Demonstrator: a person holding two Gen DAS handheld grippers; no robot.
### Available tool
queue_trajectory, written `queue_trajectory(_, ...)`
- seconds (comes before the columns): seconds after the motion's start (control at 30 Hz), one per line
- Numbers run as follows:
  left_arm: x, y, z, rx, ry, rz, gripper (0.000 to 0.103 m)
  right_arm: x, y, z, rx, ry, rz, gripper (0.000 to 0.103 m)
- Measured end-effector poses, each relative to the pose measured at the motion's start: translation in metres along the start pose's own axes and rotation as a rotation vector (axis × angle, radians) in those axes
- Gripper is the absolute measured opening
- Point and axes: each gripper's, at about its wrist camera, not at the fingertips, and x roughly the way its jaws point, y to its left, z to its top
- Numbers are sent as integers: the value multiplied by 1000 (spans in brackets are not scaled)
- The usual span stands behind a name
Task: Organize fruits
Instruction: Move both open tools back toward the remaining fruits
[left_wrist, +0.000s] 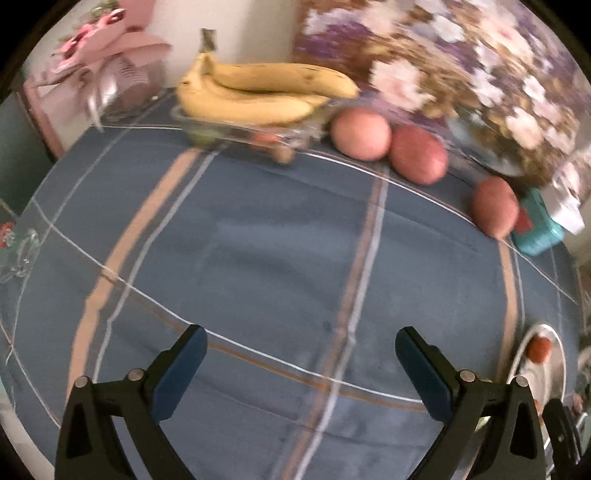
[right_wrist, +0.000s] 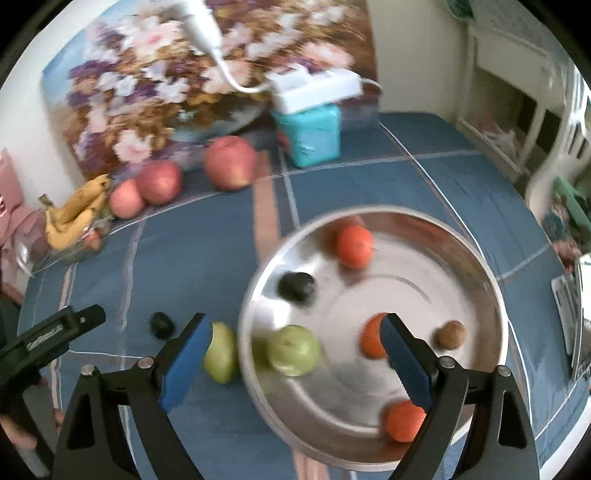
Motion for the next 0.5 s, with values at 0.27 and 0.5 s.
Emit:
queue_trajectory(0.27,-5,6,9,6,-47,-10,103,0,41,0,-83,25,136,92)
queue_trajectory(0.5,3,-17,5,87,-3,-96,103,12,56,-5,-113,73,177,92)
